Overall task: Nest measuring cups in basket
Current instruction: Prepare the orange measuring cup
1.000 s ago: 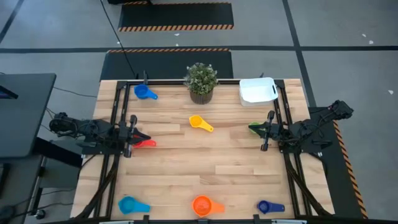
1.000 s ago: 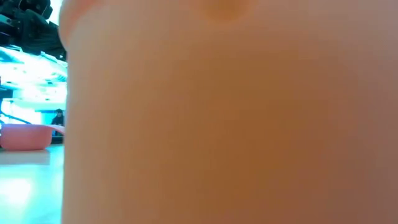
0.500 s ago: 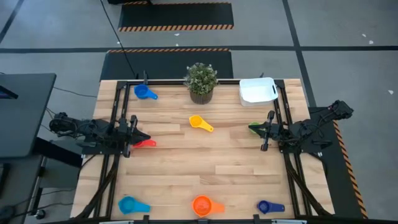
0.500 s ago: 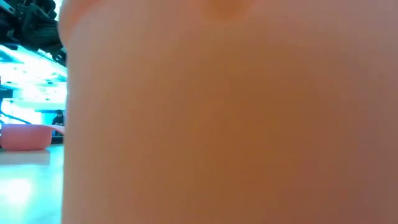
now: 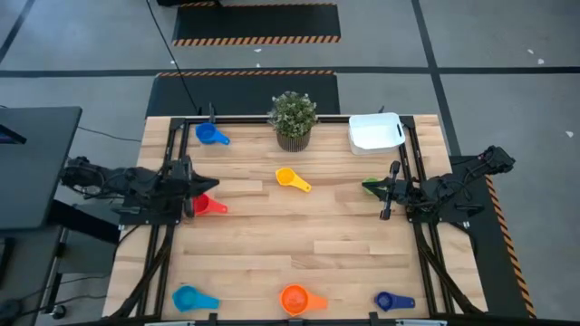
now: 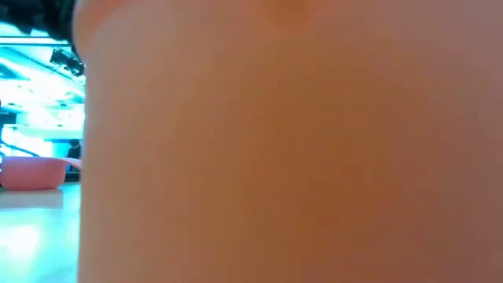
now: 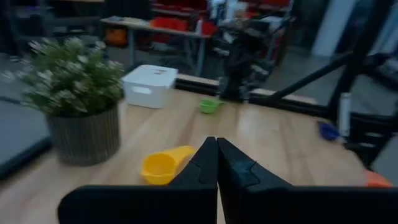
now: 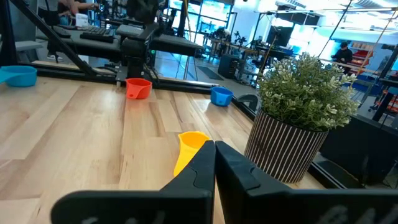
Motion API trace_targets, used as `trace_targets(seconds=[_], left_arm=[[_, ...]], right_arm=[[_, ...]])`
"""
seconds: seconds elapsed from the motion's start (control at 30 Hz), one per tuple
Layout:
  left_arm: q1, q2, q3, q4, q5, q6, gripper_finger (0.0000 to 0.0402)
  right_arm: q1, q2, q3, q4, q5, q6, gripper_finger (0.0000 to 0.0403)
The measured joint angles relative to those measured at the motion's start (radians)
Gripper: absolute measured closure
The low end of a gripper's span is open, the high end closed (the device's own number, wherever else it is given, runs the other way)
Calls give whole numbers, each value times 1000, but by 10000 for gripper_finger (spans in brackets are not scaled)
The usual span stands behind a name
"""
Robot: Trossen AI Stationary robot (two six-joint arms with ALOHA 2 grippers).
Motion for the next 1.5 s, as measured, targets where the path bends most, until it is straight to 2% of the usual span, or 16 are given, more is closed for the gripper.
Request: trace_targets(seconds=[0.17, 0.27, 0.37, 0.5, 0.8, 0.9, 0.97, 1.07, 1.17, 1.33, 1.5], left_arm=[[0, 240, 229, -174, -11, -63, 400], [0, 368, 383, -304, 28, -117, 400], [0, 472, 530, -415, 64, -199, 400], [0, 600, 695, -550, 65, -291, 401], [0, 853, 944, -739, 147, -395, 401], [0, 899, 994, -742, 151, -423, 401], [-1, 930, 1018, -742, 155, -424, 401], [-1, 965, 1031, -755, 157, -424, 401], [-1, 984, 1033, -758, 160, -424, 399], [-2, 1001, 1033, -758, 193, -424, 400], [-3, 1000, 1033, -757, 268, -458, 396]], right_arm=[[0, 0, 0, 0, 0, 0, 385], [0, 0, 0, 0, 0, 0, 385], [0, 0, 0, 2, 0, 0, 385], [0, 0, 0, 77, -1, 3, 385], [0, 0, 0, 429, -35, 131, 385], [0, 0, 0, 541, -35, 90, 385], [0, 0, 14, 557, -36, 33, 385], [0, 0, 68, 491, -36, -44, 385], [0, 0, 154, 341, -35, -56, 385], [0, 28, 361, -71, -35, 56, 385], [0, 125, 565, -417, -49, 174, 385]])
